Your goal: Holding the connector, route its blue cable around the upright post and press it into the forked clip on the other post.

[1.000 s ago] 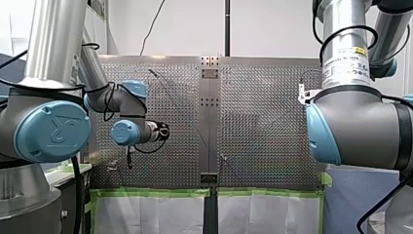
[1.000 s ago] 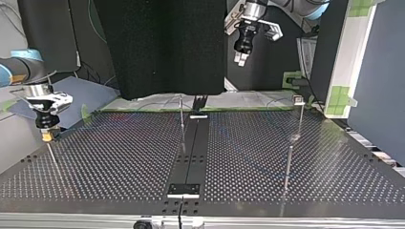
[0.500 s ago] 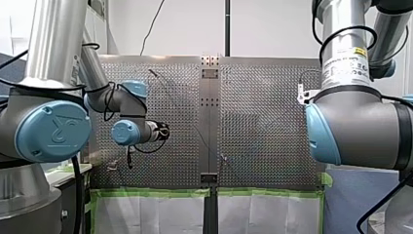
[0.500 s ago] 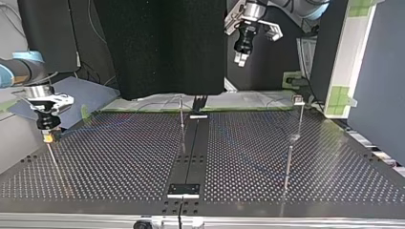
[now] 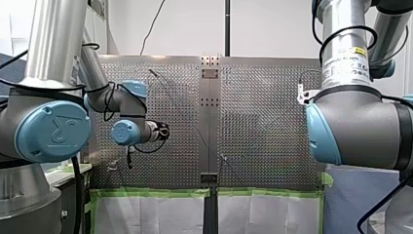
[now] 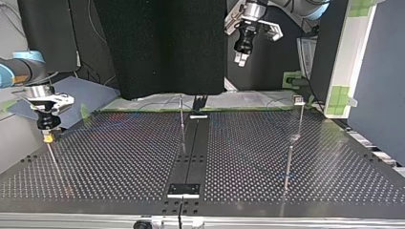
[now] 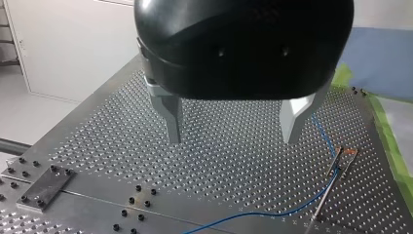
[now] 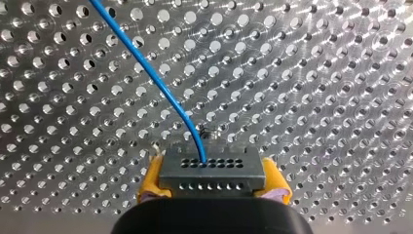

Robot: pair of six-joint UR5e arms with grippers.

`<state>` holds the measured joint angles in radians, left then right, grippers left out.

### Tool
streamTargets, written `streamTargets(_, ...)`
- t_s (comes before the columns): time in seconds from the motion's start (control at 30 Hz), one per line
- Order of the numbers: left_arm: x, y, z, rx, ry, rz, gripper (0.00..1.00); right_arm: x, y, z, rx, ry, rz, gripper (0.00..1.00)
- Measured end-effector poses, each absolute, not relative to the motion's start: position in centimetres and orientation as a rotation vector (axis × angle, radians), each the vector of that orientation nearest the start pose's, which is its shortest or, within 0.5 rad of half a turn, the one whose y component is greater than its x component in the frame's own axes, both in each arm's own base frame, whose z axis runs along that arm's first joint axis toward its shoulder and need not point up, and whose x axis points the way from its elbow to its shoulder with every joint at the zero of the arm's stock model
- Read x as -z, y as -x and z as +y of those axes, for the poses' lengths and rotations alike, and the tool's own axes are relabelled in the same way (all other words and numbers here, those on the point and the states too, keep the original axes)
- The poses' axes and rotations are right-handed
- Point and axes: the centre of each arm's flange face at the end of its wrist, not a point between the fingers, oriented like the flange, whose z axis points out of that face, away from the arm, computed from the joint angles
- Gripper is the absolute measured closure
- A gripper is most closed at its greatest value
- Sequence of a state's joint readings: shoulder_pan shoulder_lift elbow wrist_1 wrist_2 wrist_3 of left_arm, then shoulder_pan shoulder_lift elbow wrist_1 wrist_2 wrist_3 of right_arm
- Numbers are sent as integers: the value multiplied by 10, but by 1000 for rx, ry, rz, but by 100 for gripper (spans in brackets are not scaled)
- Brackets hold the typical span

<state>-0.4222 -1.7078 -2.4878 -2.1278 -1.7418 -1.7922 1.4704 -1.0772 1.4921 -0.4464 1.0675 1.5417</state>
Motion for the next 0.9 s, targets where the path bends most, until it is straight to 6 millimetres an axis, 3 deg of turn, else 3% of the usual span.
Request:
streamTargets(0.03, -139, -268, -248, 360, -30, 1622, 0, -282, -115, -666, -1483, -1486, -935, 100)
streamTargets(0.07, -139, -268, -248, 360, -30, 1622, 0, -282, -115, -666, -1481, -1484, -935, 88)
streamTargets(0.13, -139, -268, -248, 360, -29, 1622, 0, -283, -114, -666, -1477, -1477, -932, 88)
streamTargets(0.17, -139, -268, -248, 360, -30, 1622, 0, -283, -114, -667, -1476, -1476, -932, 62)
streamTargets(0.2, -139, -268, -248, 360, -30, 1622, 0, -283, -114, -667, -1474, -1473, -931, 62)
streamTargets(0.27, -139, -268, -248, 359, -30, 1622, 0, -283, -113, -667, -1470, -1468, -933, 36)
streamTargets(0.3, -139, -268, -248, 359, -30, 1622, 0, -283, -113, -667, -1468, -1466, -934, 36)
streamTargets(0.37, -139, -268, -248, 359, -30, 1622, 0, -283, -113, -668, -1464, -1462, -938, 23)
streamTargets(0.43, -139, -268, -248, 359, -30, 1622, 0, -283, -112, -668, -1461, -1459, -942, 19)
streamTargets(0.9, -139, -268, -248, 359, -30, 1622, 0, -281, -112, -667, -1449, -1469, -948, 16)
